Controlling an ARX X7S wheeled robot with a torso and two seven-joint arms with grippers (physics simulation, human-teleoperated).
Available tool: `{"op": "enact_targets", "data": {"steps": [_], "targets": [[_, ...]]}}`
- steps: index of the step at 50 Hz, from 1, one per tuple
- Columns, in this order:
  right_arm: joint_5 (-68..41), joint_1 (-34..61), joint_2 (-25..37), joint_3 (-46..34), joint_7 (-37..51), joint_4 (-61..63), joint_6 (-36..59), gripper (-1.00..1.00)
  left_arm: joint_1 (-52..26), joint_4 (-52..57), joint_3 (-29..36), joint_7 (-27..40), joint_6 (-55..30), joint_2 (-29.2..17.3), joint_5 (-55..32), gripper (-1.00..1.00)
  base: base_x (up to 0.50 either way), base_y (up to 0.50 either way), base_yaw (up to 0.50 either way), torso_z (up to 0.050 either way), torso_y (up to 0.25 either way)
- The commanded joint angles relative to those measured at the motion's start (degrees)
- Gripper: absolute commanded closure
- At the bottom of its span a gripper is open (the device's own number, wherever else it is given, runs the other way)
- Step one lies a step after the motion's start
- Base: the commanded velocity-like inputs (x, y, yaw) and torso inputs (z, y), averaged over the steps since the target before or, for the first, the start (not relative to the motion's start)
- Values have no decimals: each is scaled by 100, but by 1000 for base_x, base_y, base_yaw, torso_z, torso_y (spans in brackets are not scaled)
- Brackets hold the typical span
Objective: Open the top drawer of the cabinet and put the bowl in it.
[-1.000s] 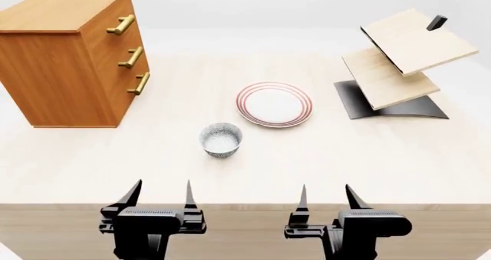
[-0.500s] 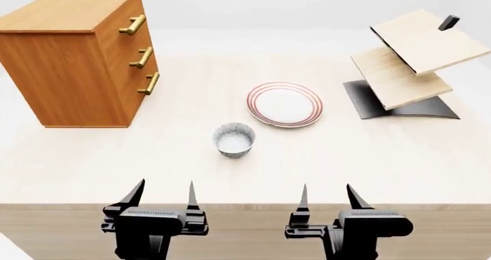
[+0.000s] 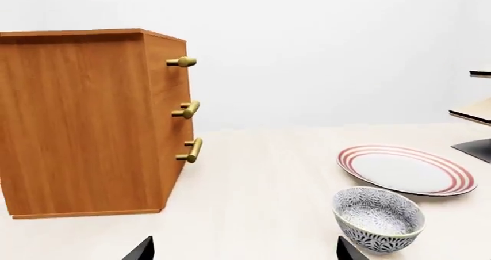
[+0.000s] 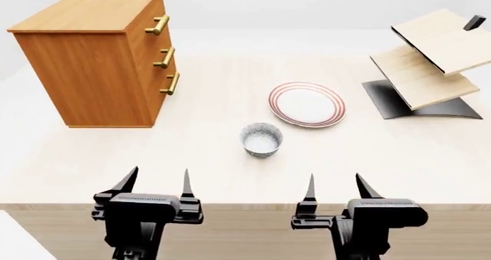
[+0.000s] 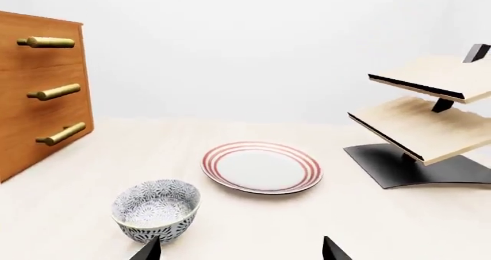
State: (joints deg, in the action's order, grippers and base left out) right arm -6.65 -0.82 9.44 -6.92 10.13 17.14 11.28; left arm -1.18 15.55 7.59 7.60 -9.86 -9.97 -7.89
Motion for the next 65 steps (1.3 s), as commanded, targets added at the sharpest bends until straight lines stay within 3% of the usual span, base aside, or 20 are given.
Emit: {"op": "enact_targets", "data": {"steps": [1, 6, 11, 19, 30, 65], "targets": [[-284, 419, 490, 167, 84, 2019, 2024, -100, -689, 1871, -192, 55, -2181, -407, -559, -100, 0, 0, 0, 0, 0], [-645, 1081, 681, 370, 87, 2978, 3395, -100, -1653, 2725, -593, 144, -3861, -518, -1288, -100, 0, 0, 0, 0, 0], [-975, 1743, 736, 614, 106, 3467, 4382, -100, -2634, 3012, -785, 227, -4990, -642, -1694, -100, 0, 0, 0, 0, 0], [-1223, 2400, 788, 807, 130, 3718, 5135, -100, -3678, 3034, -893, 291, -5884, -716, -1984, -100, 0, 0, 0, 0, 0], [-1348, 2622, 802, 966, 153, 3784, 5337, -100, -4030, 3055, -846, 327, -6139, -794, -2067, -100, 108, 0, 0, 0, 0], [-1432, 2615, 897, 988, 255, 3745, 5201, -100, -4144, 3026, -722, 397, -6115, -903, -2142, -100, 499, 0, 0, 0, 0]]}}
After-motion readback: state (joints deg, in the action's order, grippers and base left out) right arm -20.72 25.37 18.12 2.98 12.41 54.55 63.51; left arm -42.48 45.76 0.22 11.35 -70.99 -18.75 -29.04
